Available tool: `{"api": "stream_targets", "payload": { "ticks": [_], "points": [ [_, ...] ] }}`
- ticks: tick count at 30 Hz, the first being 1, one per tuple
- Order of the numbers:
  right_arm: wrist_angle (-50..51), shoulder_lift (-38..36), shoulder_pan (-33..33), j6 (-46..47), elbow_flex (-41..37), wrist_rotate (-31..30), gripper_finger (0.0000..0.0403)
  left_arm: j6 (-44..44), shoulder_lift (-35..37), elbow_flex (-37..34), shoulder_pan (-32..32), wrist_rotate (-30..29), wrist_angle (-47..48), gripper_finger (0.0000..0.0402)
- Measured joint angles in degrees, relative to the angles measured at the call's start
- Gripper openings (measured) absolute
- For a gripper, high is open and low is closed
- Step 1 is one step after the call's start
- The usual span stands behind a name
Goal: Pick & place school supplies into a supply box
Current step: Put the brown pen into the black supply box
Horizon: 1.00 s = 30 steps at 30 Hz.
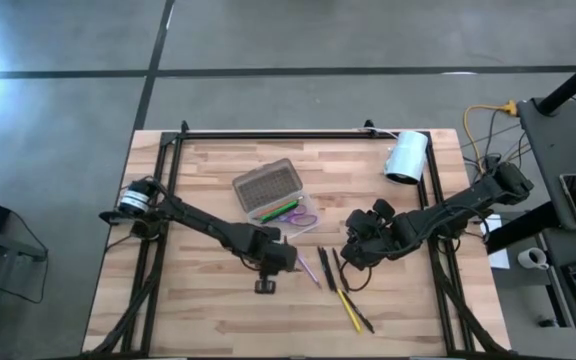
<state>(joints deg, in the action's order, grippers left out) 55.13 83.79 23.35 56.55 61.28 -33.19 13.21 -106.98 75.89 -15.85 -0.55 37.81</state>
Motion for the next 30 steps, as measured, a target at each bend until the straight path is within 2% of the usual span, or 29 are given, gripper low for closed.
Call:
{"api": "stream_targets", "payload": {
  "ticks": [6, 12, 17, 20, 30],
  "points": [
    [0.19, 0.0, 0.0, 0.26, 0.0, 0.02, 0.0192, 10.78, 1.71, -0.44, 3.89, -0.01, 1.66, 0.0008],
    [0.53, 0.0, 0.0, 0.74, 0.0, 0.02, 0.0192, 16.51, 8.02, 0.08, 9.29, 0.65, -0.3, 0.0014],
    [1.73, 0.0, 0.0, 2.14, -0.02, -0.2, 0.0192, 18.78, 9.96, -1.25, 17.04, 0.5, -1.2, 0.0012],
    [1.7, -0.02, -0.01, 2.11, -0.04, -1.38, 0.0192, 19.35, 8.9, -2.3, 20.42, 3.47, -1.92, 0.0012],
    [1.59, -0.02, -0.37, 4.59, -0.91, -1.51, 0.0191, 20.64, 7.82, -10.06, 24.43, 4.87, -8.66, 0.002]
  ]
}}
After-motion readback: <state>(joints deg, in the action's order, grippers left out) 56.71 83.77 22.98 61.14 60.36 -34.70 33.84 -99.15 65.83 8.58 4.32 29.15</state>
